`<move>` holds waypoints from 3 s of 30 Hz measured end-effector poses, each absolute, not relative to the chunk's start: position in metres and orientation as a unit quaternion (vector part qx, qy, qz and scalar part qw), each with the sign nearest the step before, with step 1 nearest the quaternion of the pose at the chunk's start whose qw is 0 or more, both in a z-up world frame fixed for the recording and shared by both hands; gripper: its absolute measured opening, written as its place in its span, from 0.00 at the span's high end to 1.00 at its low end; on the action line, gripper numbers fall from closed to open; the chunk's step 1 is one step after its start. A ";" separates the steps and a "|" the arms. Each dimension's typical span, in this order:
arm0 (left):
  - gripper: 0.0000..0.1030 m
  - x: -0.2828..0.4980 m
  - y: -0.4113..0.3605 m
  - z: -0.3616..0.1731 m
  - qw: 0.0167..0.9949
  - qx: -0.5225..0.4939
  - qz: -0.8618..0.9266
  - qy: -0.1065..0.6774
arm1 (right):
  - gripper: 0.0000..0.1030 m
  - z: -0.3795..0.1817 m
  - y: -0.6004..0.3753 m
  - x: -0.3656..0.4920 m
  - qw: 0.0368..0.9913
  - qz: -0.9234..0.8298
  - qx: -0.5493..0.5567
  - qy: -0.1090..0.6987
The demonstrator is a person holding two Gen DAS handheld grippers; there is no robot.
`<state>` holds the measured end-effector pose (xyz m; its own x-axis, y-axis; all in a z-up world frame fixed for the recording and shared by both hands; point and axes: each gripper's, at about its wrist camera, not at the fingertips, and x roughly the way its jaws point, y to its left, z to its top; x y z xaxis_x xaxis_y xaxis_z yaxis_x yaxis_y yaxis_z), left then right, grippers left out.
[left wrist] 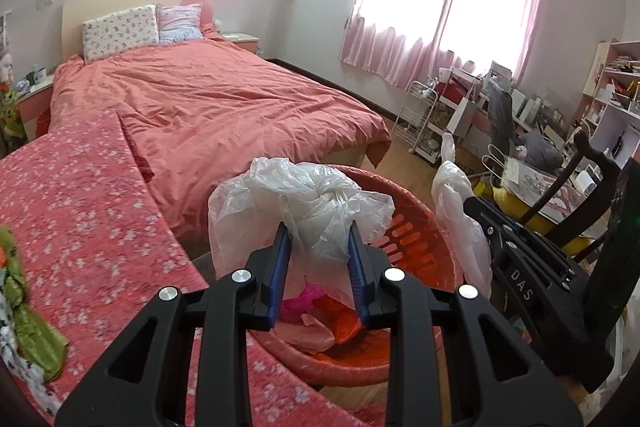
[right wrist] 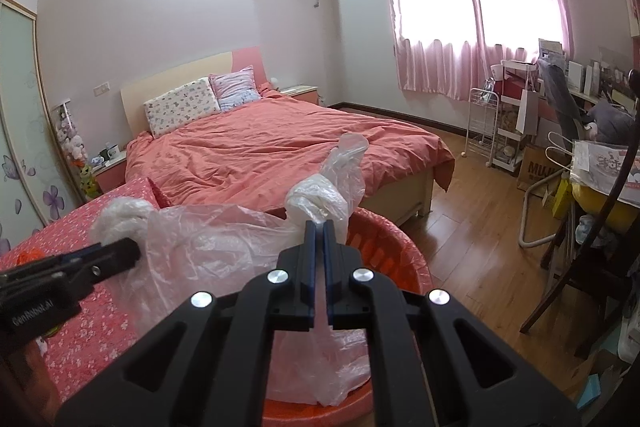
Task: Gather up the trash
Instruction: 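Carry both clear bags over the orange basket and open both tools to drop them, then move both tools back to the remaining bags on the bed, then grasp a clear bag with the left tool while the right tool grasps the orange-red bag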
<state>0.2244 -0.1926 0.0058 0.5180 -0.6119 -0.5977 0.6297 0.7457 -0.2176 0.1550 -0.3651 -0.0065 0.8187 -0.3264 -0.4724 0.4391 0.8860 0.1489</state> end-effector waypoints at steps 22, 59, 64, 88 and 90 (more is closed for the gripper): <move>0.44 0.234 -0.132 -0.006 0.896 0.021 -0.246 0.369 | 0.48 -0.013 -0.350 0.163 0.946 -0.195 0.116 0.232; 0.73 0.201 0.102 -0.026 0.911 -0.090 -0.048 0.399 | 0.48 -0.001 -0.112 0.190 0.957 0.008 0.024 0.289; 0.74 0.184 0.131 -0.012 0.923 -0.094 -0.024 0.373 | 0.48 -0.005 -0.084 0.204 0.953 0.038 0.019 0.299; 0.74 0.208 0.246 -0.002 0.927 -0.132 0.071 0.345 | 0.69 -0.026 0.076 0.325 0.917 0.144 0.017 0.373; 0.74 0.209 0.243 -0.002 0.927 -0.131 0.069 0.345 | 0.83 -0.032 0.079 0.329 0.914 0.140 0.002 0.382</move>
<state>0.2092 0.2428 -0.0016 0.7520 0.0374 -0.6581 -0.2187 0.9560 -0.1956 0.3286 0.0793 -0.0324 0.6697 0.2566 -0.6969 -0.2534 0.9610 0.1103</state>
